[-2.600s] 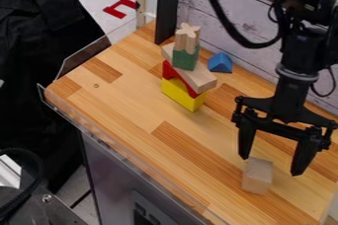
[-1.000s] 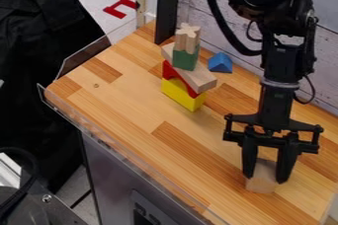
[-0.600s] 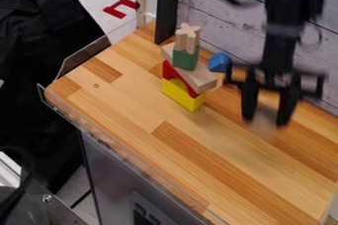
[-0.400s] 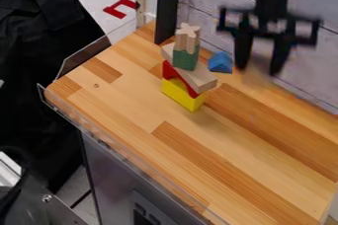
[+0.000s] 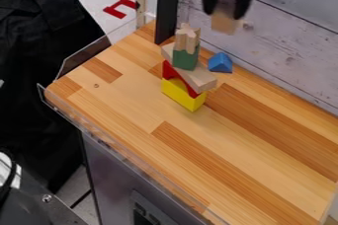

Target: Place the block on top of the plus

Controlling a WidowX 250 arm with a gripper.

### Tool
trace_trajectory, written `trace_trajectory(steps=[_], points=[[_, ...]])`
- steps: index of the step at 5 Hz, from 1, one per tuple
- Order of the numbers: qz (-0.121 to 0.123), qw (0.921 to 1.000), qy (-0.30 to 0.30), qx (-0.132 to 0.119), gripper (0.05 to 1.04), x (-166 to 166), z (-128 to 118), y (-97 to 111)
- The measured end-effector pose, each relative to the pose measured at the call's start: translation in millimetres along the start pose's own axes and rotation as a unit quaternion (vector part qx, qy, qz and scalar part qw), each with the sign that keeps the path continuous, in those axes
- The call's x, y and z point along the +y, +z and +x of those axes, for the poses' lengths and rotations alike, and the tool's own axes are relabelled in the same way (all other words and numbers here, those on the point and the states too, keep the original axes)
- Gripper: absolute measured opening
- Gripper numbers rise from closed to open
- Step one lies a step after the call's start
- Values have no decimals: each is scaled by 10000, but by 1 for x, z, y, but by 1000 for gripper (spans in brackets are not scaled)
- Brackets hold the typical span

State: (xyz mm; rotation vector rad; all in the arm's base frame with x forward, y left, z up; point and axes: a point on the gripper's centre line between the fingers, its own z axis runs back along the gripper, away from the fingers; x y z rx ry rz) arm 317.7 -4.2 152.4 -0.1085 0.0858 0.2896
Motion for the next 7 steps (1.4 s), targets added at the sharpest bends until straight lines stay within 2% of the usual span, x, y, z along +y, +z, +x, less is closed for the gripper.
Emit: trace_trajectory(steps=[1, 3, 5, 6, 7], points=[[-25, 9999, 75, -82, 481, 18, -6, 18], [-132, 9999, 98, -38, 482, 27, -19, 25], [-168, 9992, -172, 328, 481, 19, -24, 25], [-165, 9978, -224, 600, 482, 17, -26, 19], [-139, 9968, -196, 759, 481, 18, -28, 17]])
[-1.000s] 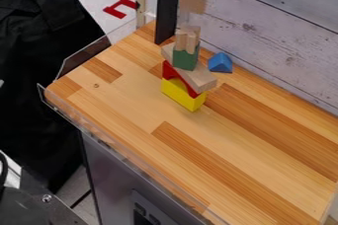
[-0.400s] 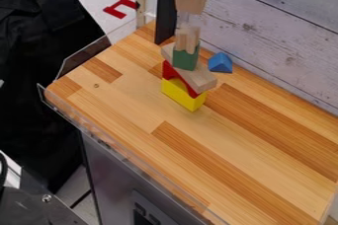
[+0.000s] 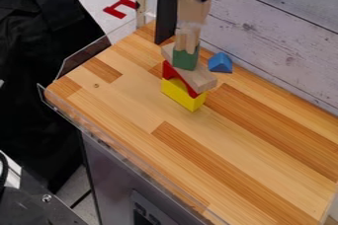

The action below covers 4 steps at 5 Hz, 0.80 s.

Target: Place the block on top of the plus

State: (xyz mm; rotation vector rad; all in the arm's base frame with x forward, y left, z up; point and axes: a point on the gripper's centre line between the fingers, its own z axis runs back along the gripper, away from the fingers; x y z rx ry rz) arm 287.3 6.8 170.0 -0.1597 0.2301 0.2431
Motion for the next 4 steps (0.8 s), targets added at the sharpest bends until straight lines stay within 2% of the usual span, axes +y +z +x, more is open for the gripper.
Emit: trace_trajectory(steps=[2, 3, 4], points=[[36, 9999, 84, 55, 482, 2, 0, -2], [36, 9995, 75, 300, 482, 5, 6, -14], [-49, 9992, -12, 404, 482, 5, 10, -21]])
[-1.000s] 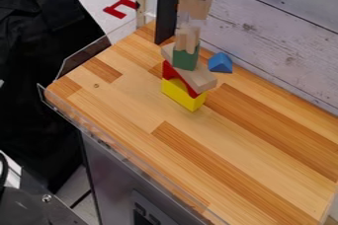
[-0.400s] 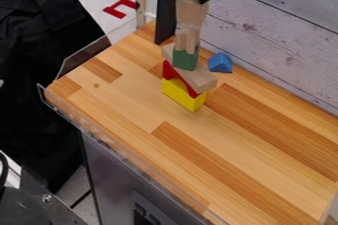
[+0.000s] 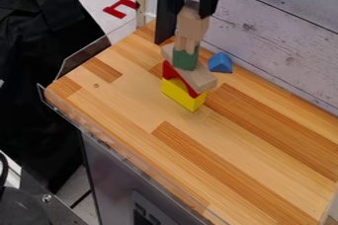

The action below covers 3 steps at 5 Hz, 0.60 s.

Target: Place the block on top of the plus

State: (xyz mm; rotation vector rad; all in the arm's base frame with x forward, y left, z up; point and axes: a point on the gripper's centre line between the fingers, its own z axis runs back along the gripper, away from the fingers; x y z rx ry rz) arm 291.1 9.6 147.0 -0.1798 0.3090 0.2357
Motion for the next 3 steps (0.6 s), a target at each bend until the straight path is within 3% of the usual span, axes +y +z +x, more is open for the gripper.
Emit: trace_trajectory(steps=[2, 3], points=[[7, 10000, -1, 21, 482, 1, 2, -2], [27, 10000, 53, 65, 555, 1, 0, -2]])
